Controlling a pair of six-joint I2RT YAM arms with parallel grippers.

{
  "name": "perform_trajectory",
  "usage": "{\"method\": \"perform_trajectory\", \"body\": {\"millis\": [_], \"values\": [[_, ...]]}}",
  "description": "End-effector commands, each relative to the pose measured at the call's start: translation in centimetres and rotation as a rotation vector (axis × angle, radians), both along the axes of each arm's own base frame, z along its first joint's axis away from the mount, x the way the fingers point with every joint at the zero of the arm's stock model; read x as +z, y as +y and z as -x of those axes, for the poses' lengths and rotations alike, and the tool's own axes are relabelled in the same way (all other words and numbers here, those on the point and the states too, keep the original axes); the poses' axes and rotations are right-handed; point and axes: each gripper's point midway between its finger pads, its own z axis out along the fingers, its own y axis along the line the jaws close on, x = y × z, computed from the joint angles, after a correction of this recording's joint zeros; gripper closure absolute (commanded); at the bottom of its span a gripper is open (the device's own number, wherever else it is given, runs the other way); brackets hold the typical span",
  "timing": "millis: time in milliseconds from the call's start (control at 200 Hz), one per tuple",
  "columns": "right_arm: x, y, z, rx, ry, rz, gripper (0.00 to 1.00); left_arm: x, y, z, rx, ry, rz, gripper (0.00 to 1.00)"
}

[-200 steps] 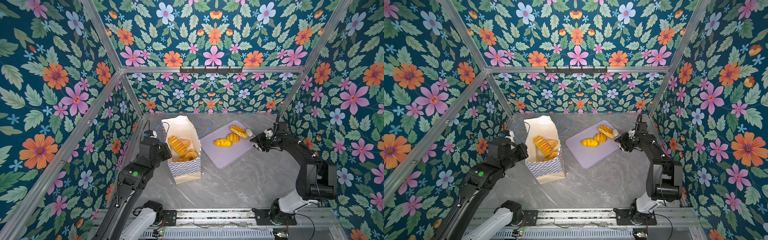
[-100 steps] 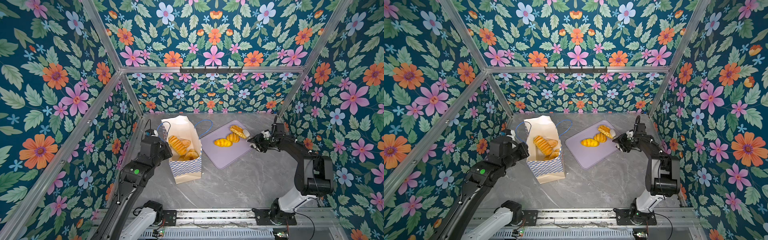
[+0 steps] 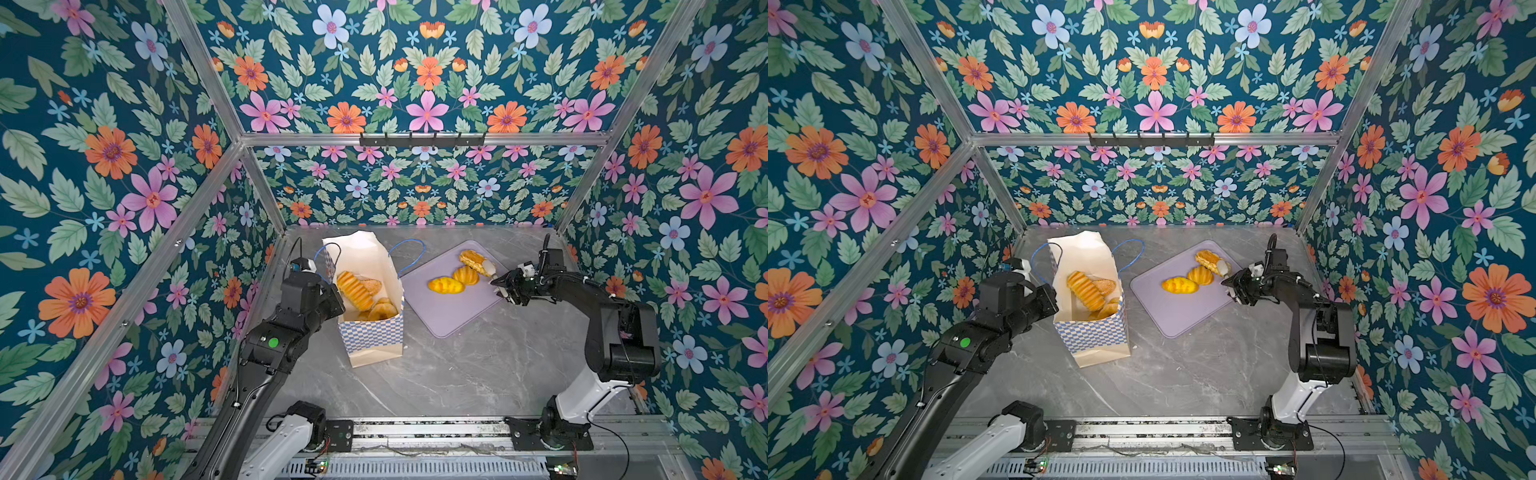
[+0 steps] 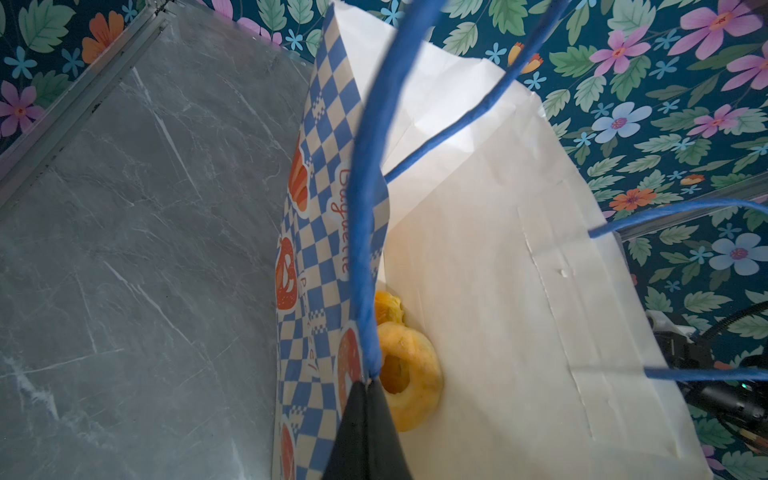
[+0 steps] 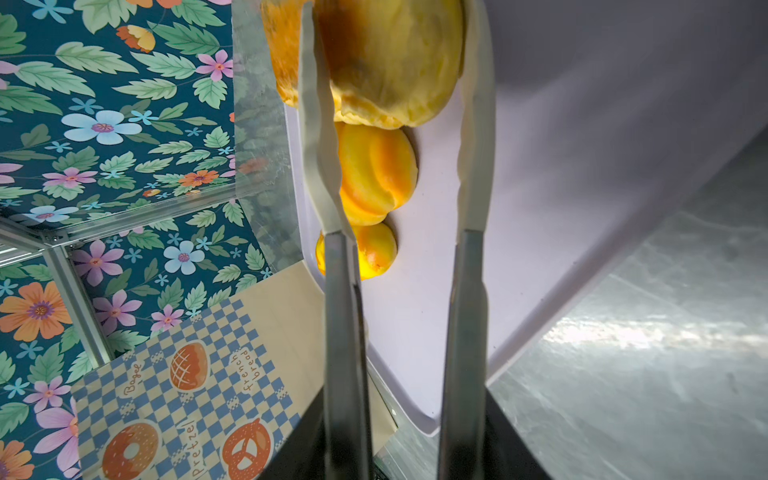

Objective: Place the fake bread into the paper bag
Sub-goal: 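Close the tongs around the flaky pastry with the right gripper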

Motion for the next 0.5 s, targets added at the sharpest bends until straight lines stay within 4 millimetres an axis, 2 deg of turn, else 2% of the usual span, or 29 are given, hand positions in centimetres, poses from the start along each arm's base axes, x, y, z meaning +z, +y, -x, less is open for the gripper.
{"method": "perform_trajectory", "body": {"millis": [0,265,480,495], "values": [[0.3,0.1,-0.6,-0.007,-0.023,-0.018,0.58,0.4,0.1,-0.1,0.0,-0.015,-0.008,0.97],[0.5,-0.1,-0.5,-0.024,-0.031,-0.003,0.71,0.6,0.3,0.2,0.006,-0.018,-0.01,0.97],[0.8,-0.3,0.1,-0.034,-0.039,0.014,0.77,0.7,0.4,0.3,0.007,-0.021,-0.008,0.97],[1.9,-0.3,0.1,-0.035,-0.066,0.019,0.77,0.7,0.4,0.3,0.007,-0.021,-0.007,0.97]]}}
